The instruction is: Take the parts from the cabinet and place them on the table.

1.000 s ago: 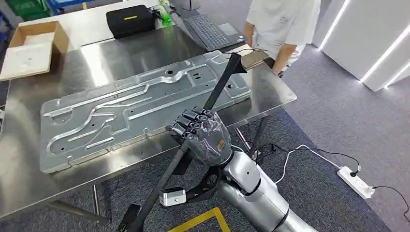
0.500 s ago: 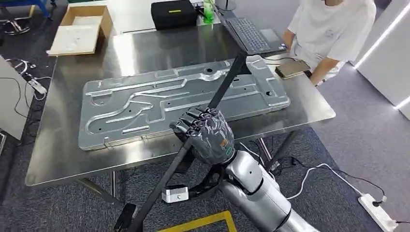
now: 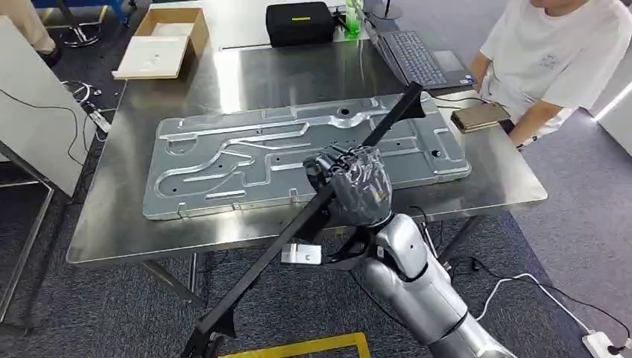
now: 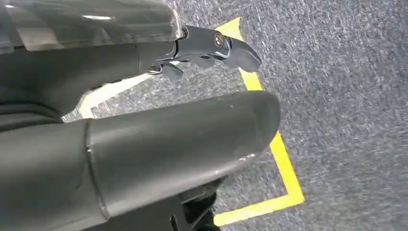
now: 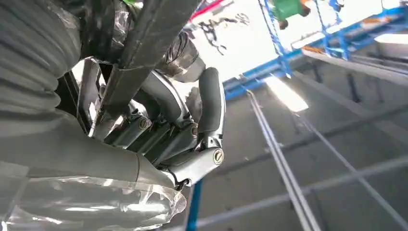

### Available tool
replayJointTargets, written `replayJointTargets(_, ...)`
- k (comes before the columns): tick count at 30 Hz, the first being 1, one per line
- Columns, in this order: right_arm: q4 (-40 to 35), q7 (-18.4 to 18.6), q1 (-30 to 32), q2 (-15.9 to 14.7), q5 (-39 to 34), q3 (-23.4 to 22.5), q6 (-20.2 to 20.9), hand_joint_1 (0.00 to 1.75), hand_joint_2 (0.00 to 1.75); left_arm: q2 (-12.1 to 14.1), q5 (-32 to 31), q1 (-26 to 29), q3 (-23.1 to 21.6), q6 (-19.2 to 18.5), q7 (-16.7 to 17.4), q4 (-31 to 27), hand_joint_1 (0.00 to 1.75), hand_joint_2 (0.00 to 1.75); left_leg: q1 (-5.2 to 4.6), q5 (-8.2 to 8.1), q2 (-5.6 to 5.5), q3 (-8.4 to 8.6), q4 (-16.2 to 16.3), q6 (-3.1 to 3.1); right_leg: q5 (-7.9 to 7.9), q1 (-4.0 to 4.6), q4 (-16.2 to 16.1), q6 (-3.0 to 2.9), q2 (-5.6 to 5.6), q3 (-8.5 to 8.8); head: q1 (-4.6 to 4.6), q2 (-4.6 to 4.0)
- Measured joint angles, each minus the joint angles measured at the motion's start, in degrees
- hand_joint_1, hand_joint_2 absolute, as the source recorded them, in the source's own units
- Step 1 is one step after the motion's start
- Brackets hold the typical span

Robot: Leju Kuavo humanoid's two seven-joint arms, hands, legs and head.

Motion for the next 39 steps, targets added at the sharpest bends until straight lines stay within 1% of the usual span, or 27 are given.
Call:
replayJointTargets(1,0.6,-0.2,0.0,-0.5,-0.2,-1.0,0.0,1.75,1.75,0.0,0.0,0.1,0.0,-0.1,0.0,0.0,0.00,0.00,0.10,-0.71,0.12,-1.35,3.0,-0.26,-0.02,-0.01,0.0,-0.02,-0.37,-0.08,-0.04,0.00)
replayJointTargets(2,1.1,-0.2,-0.1,-0.8,-0.3,-1.8,0.1,1.75,1.75,0.0,0.0,0.3,0.0,-0.2,0.0,0.0,0.00,0.00,0.28,-0.03,0.26,-1.32,3.1,-0.43,-0.03,-0.03,0.1,0.01,-0.63,-0.11,-0.04,0.00)
replayJointTargets(3,1.6,-0.3,-0.2,-1.1,-0.4,-2.5,0.1,1.75,1.75,0.0,0.0,0.4,0.0,-0.2,0.0,0.0,0.00,0.00,0.47,1.70,0.44,-0.06,0.7,-0.56,-0.09,-0.06,0.2,0.09,-0.79,-0.12,-0.04,0.00)
replayJointTargets(5,2.8,-0.5,-0.9,-1.8,-0.4,-4.0,0.3,1.75,1.75,0.0,0.0,0.3,0.0,-0.2,0.0,0.0,0.00,0.00,0.65,6.59,0.82,5.42,-9.3,-0.50,-0.44,-0.20,0.8,0.61,-1.03,-0.08,-0.04,0.00)
replayJointTargets(6,3.4,-0.6,-1.3,-2.2,-0.3,-4.6,0.5,1.75,1.75,0.0,0.0,0.3,0.0,-0.2,0.0,0.0,0.00,0.00,0.63,6.38,1.28,7.06,-12.9,-0.25,-0.68,-0.21,1.1,0.98,-1.16,-0.22,-0.02,0.00)
replayJointTargets(10,5.8,-1.0,-2.6,-3.5,0.5,-6.1,1.0,1.75,1.75,0.0,-0.1,0.4,0.0,-0.3,0.0,0.0,0.00,0.00,-0.08,6.51,0.82,6.98,-13.1,1.17,-0.41,-0.02,1.2,2.26,-1.37,-0.59,-0.02,0.00)
replayJointTargets(12,6.3,-1.2,-2.9,-4.0,0.7,-6.6,1.0,1.75,1.75,-0.1,-0.1,0.3,0.0,-0.3,0.0,0.0,0.00,0.00,0.32,7.08,0.79,7.19,-13.9,2.06,-1.37,-0.30,2.2,2.90,-0.91,-0.92,0.00,0.00)
replayJointTargets(13,6.5,-1.2,-3.1,-4.2,1.3,-6.9,0.9,1.75,1.75,-0.1,-0.1,0.2,0.0,-0.3,0.0,0.0,0.00,0.00,0.32,7.16,0.79,7.09,-13.9,2.41,-3.29,-0.28,4.8,3.01,-0.67,-2.18,0.00,0.00)
replayJointTargets(15,7.2,-1.2,-3.1,-4.7,2.3,-7.2,0.9,1.75,1.75,-0.1,-0.2,0.2,0.0,-0.3,0.0,0.0,0.00,0.00,0.26,7.13,0.79,7.02,-13.9,2.62,-7.54,-0.26,13.7,3.32,-0.45,-6.39,0.00,0.00)
replayJointTargets(16,7.6,-1.4,-3.1,-4.8,3.1,-7.2,0.8,1.75,1.75,-0.1,-0.3,0.2,0.0,-0.3,0.0,0.0,0.00,0.00,0.21,7.11,0.76,6.99,-13.9,2.66,-8.66,-0.27,17.7,3.41,-0.42,-8.41,0.00,0.00)
replayJointTargets(17,7.9,-1.6,-3.0,-5.0,3.7,-7.2,0.7,1.75,1.75,-0.1,-0.3,0.3,0.0,-0.4,0.1,0.0,0.00,0.00,0.20,7.11,0.64,7.00,-13.8,2.66,-8.36,-0.30,18.8,3.41,-0.42,-9.14,0.00,0.00)
replayJointTargets(18,8.2,-1.6,-3.0,-5.1,4.4,-7.2,0.7,1.75,1.75,-0.1,-0.3,0.3,0.0,-0.4,0.1,0.0,0.00,0.00,0.21,7.10,0.46,7.02,-13.8,2.65,-6.71,-0.31,17.4,3.36,-0.42,-8.63,0.00,0.00)
replayJointTargets(19,8.4,-1.6,-3.0,-5.2,5.1,-7.2,0.5,1.75,1.75,-0.1,-0.4,0.3,0.0,-0.4,0.1,0.0,0.00,0.00,0.21,7.09,-0.51,7.06,-13.7,2.61,-4.40,-0.38,13.9,3.26,-0.26,-7.05,-0.02,0.00)
replayJointTargets(20,8.6,-1.5,-3.0,-5.2,6.0,-7.2,0.2,1.75,1.75,-0.1,-0.4,0.3,0.0,-0.4,0.1,0.0,0.00,0.00,0.21,7.06,-0.70,7.09,-13.7,2.54,-1.76,-0.48,8.9,3.07,0.11,-4.61,0.00,0.00)
replayJointTargets(21,8.8,-1.4,-3.1,-5.4,6.4,-7.2,0.1,1.75,1.75,-0.2,-0.5,0.2,0.0,-0.4,0.1,0.0,0.00,0.00,0.21,7.04,-1.14,7.11,-13.6,2.40,0.38,-0.59,4.2,2.84,1.41,-2.31,0.00,0.00)
replayJointTargets(22,9.0,-1.3,-3.1,-5.4,6.6,-7.2,0.0,1.75,1.75,-0.3,-0.5,0.2,0.0,-0.4,0.1,0.0,0.00,0.00,-0.05,7.08,-1.44,6.77,-13.6,1.98,-0.39,-0.57,2.2,2.55,3.65,-1.16,-0.02,0.00)
replayJointTargets(24,9.2,-1.1,-3.0,-5.4,6.6,-7.2,0.0,1.75,1.75,-0.3,-0.6,0.1,0.0,-0.3,0.1,0.0,0.00,0.00,0.22,7.40,-2.11,6.48,-13.6,1.24,-0.32,-0.32,1.5,2.58,2.74,-1.35,-0.02,0.00)
replayJointTargets(26,9.4,-0.9,-3.1,-5.4,6.6,-7.2,0.0,1.75,1.75,-0.3,-0.6,0.4,0.0,-0.3,0.1,0.0,0.00,0.00,0.21,7.61,-2.71,6.49,-14.0,0.42,-0.16,-0.25,1.3,1.86,2.16,-1.27,-0.02,0.00)
replayJointTargets(27,9.4,-0.9,-3.2,-5.4,6.6,-7.2,0.0,1.75,1.75,-0.2,-0.7,0.5,0.0,-0.3,0.1,0.0,0.00,0.00,0.44,7.06,-2.19,6.20,-13.4,0.26,0.18,-0.74,0.8,1.37,1.63,-0.96,-0.04,0.00)
replayJointTargets(29,9.4,-0.8,-3.2,-5.4,6.6,-7.2,0.0,1.75,1.75,-0.2,-0.8,0.4,0.0,-0.3,0.1,0.0,0.00,0.00,0.29,3.45,-0.25,3.91,-8.0,-0.08,0.32,-0.57,0.6,0.63,1.17,-0.89,-0.04,0.00)
replayJointTargets(31,9.5,-0.9,-3.1,-5.4,6.6,-7.2,0.0,1.75,1.75,-0.2,-0.9,0.4,0.0,-0.3,0.1,0.0,0.00,0.00,0.35,-0.54,0.06,-0.21,1.2,-0.41,0.25,-0.33,0.6,0.50,0.75,-0.95,-0.04,0.00)
replayJointTargets(32,9.6,-0.9,-3.0,-5.4,6.6,-7.2,0.0,1.75,1.75,-0.2,-0.9,0.5,0.0,-0.3,0.1,0.0,0.00,0.00,0.35,-1.02,0.11,-1.39,3.8,-0.49,0.24,-0.26,0.7,0.48,0.57,-0.97,-0.07,0.00)
replayJointTargets(33,9.7,-0.8,-2.9,-5.4,6.6,-7.2,0.0,1.75,1.75,-0.2,-0.9,0.6,0.0,-0.3,0.1,0.0,0.00,0.00,0.35,-0.19,0.17,-1.20,3.5,-0.47,0.20,-0.22,0.8,0.44,0.46,-0.97,-0.07,0.00)
replayJointTargets(34,9.7,-0.8,-2.9,-5.4,6.6,-7.2,0.0,1.75,1.75,-0.2,-0.9,0.6,0.0,-0.3,0.1,0.0,0.00,0.00,0.35,1.81,0.24,0.26,0.6,-0.37,0.13,-0.20,1.0,0.47,0.40,-0.97,-0.07,0.00)
replayJointTargets(36,9.7,-0.8,-3.0,-5.4,6.6,-7.2,0.0,1.75,1.75,-0.2,-1.0,0.6,0.0,-0.3,0.1,0.0,0.00,0.00,0.33,6.44,0.42,5.26,-9.0,0.13,-0.07,-0.15,1.3,0.71,0.38,-0.90,-0.07,0.00)
replayJointTargets(37,9.7,-0.8,-3.0,-5.4,6.6,-7.2,0.0,1.75,1.75,-0.2,-1.1,0.5,0.0,-0.3,0.1,0.0,0.00,0.00,0.22,6.61,0.56,6.77,-12.6,0.56,-0.13,-0.14,1.3,0.81,0.35,-0.96,-0.07,0.00)
replayJointTargets(39,9.7,-0.8,-2.9,-5.4,6.6,-7.3,-0.1,1.75,1.75,-0.2,-1.1,0.4,0.0,-0.3,0.1,0.0,0.00,0.00,-0.16,6.47,0.47,7.20,-13.4,0.86,-0.03,0.14,1.4,1.43,0.36,-1.34,-0.07,0.00)
